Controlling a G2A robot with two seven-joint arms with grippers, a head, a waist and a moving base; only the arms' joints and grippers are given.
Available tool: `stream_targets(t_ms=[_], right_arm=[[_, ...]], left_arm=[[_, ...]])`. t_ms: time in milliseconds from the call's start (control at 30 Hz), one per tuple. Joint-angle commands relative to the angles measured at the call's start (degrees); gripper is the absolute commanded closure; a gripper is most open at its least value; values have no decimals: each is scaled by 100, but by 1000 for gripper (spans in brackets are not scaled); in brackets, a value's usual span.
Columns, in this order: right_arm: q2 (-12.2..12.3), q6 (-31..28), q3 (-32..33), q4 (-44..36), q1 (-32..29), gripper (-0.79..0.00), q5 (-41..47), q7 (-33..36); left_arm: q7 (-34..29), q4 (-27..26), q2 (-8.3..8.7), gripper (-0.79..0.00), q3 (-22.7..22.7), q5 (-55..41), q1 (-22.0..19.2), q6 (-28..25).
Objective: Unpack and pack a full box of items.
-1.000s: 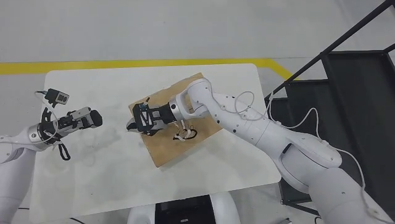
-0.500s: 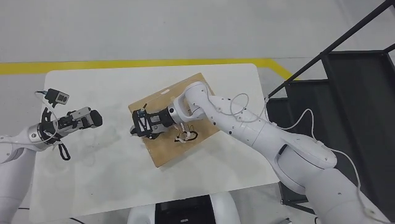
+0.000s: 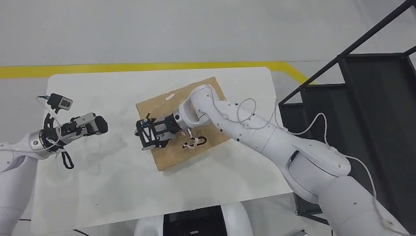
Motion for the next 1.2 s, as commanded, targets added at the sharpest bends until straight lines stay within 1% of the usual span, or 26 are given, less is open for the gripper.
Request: stream_targets(t_ms=[0, 100, 267, 400, 467, 567, 633, 700, 833, 900, 1067, 1167], right_arm=[[20, -66, 59, -60, 20, -785, -8, -90], [72, -66, 85, -216, 53, -785, 16, -244], [212, -66, 118, -342, 105, -785, 562, -840], [377, -66, 132, -308, 193, -785, 939, -1232], [498, -66, 126, -255, 231, -785, 1092, -1367], [728, -66, 28, -167, 175, -785, 1558, -1476], [904, -66, -79, -110, 170, -785, 1972, -1299], [1071, -66, -104, -77, 52, -785, 2766, -1207], [1386, -66, -189, -293, -127, -785, 4653, -398], [1539, -66, -191, -458, -122, -785, 5465, 223], [1890, -66, -9, -907, -72, -785, 6875, 1591], [2086, -66, 18, -993, -9, -785, 7470, 2679]], left_arm=[[0, 0, 0, -785, 0, 0, 0, 0], [0, 0, 0, -785, 0, 0, 0, 0], [0, 0, 0, -785, 0, 0, 0, 0], [0, 0, 0, -785, 0, 0, 0, 0], [0, 0, 0, -785, 0, 0, 0, 0], [0, 0, 0, -785, 0, 0, 0, 0], [57, -63, -6, -785, 7, -19, 10, 31], [36, -284, -10, -785, 2, -105, 34, 133], [-295, -568, -5, -785, -45, -343, 6, 295], [-395, -699, -1, -785, -69, -417, -19, 394], [-595, -938, 3, -785, -93, -545, -56, 594], [-802, -995, -9, -785, -35, -717, -104, 801]])
